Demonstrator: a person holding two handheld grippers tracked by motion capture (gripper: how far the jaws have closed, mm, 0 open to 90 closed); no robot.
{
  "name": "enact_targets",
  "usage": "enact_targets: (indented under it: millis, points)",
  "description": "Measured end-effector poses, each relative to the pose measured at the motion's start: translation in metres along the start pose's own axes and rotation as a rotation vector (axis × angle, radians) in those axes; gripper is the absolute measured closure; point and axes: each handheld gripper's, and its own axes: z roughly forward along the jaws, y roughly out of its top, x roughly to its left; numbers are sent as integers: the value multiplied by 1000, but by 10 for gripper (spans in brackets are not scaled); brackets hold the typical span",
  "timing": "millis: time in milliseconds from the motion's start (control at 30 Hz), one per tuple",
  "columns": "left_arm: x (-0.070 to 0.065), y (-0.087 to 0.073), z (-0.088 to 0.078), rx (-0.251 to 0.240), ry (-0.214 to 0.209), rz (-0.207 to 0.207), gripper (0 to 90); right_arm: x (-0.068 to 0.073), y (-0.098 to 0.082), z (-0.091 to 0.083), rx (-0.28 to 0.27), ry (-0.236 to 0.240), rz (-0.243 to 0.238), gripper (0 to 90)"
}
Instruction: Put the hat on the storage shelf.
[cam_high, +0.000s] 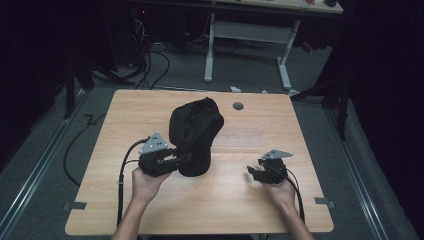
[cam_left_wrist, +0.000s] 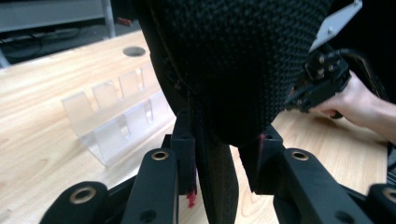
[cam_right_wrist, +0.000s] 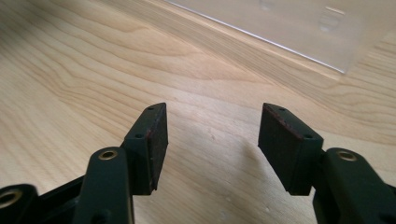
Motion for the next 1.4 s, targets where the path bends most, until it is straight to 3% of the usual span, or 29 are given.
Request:
enact_targets:
  millis: [433,800,1067,1400]
  points:
    - [3,20,-1,-77,30,-2,694,-4,-15,5,-33,-64,17,383]
    - [11,37,4,-128,50,-15,696,-5,-15,6,-30,-73,25,354]
    - [15,49,17,-180,77,26,698,-3,-15,5,-28,-64,19,335]
    - [26,55,38,-186,114,80,698,-3,-15,5,-30,-65,17,337]
